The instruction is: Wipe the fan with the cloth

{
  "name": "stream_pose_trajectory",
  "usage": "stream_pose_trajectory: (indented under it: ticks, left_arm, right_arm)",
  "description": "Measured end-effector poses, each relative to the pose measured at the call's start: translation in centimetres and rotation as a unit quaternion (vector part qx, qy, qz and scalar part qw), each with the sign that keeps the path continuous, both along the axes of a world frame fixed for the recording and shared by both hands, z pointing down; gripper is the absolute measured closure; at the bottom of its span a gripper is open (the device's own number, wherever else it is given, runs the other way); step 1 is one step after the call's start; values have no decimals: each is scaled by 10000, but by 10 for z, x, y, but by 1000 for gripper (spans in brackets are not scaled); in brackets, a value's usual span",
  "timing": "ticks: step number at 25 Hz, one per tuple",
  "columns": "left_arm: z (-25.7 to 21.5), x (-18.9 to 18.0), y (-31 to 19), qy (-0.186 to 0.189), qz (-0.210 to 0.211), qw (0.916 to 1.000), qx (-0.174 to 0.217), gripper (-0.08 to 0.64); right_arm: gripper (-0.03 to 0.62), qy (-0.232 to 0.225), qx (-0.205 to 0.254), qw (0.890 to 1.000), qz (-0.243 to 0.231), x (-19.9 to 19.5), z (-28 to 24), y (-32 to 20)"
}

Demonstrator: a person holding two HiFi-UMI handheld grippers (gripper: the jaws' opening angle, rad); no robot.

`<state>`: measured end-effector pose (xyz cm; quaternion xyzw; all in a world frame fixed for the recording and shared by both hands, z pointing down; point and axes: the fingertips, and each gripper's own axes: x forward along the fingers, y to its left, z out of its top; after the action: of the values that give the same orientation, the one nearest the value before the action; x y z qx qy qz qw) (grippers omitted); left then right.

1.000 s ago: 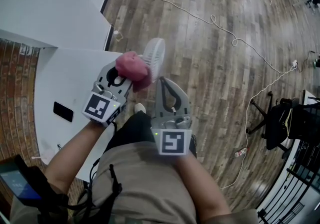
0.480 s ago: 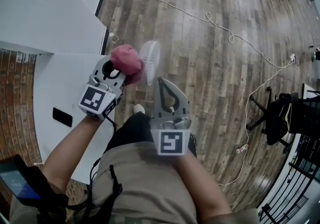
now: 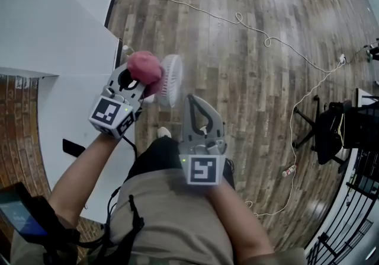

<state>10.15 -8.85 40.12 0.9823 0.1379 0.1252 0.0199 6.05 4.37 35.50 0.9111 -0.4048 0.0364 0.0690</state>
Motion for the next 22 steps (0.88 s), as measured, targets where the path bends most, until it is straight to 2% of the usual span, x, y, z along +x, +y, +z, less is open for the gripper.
stream_pose_trajectory:
  ticks: [3,6,9,13,15,18,22]
  left_arm:
    - [3,7,2,-37,109,9999,41,451]
    - [9,12,4,-140,81,9998,78,453]
    - [10,19,2,-171,-88,9997,159,453]
    - [15,24,-1,-181,-369,9987,302,453]
    - [17,22,-2,-131,-498,9984,212,453]
    - [19,15,-12,-74,-646,9979,81,454]
    - [26,15,-12,-156,-586,9982,-17,454]
  right_arm:
    - [595,6,39,9999,127,6,-3,6]
    - [595,130,-10,9999,-10,11,-4,15]
    - [595,151,-68,9995,-286,19,1,20]
    - [595,-117,-3,9987,-505,36,8,29]
    - [595,-104,2,9983,-573,42,10,31]
    - [595,-329,-146,9979,-543,46,19,27]
    - [595,-100,-18,9990,-443,63,7,20]
